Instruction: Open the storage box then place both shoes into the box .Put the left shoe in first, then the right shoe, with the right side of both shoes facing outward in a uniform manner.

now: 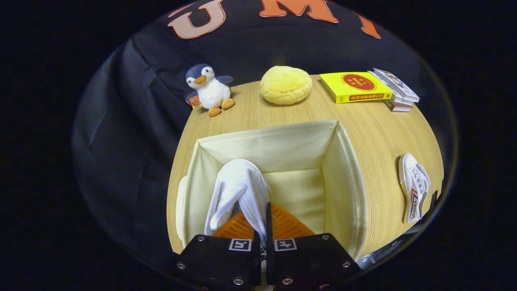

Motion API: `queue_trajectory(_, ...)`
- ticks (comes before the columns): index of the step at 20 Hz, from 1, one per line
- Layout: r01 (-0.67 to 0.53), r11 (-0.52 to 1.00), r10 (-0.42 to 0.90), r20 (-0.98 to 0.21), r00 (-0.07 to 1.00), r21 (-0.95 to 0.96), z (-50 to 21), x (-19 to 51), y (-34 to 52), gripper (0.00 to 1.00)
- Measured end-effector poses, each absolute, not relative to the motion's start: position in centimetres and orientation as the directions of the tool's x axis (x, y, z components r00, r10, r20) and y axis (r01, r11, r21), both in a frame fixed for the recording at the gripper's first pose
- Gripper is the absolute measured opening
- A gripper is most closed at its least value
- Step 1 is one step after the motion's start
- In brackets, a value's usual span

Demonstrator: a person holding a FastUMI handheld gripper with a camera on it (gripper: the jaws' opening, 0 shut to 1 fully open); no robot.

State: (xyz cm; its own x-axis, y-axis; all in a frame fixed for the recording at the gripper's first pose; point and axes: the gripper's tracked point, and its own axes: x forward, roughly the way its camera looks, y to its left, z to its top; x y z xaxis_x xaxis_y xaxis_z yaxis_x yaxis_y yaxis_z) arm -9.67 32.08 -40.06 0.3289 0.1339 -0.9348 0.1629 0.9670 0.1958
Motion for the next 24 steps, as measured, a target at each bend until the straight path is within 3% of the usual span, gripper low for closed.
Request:
queue_trajectory(4,0.186,0.906,0.301,-0.889,0.345,0.379,-38.3,-9.2,35.4,0.33)
queue_trajectory(9,0.142,0.905,0.321,-0.863,0.391,0.401,-35.9,-8.7,33.4,0.44)
queue_trajectory(16,0.05,0.905,0.349,-0.806,0.478,0.422,-32.4,-9.3,27.8,0.68)
queue_trajectory(24,0.015,0.923,0.31,-0.768,0.56,0.383,-29.8,-11.4,16.7,0.9)
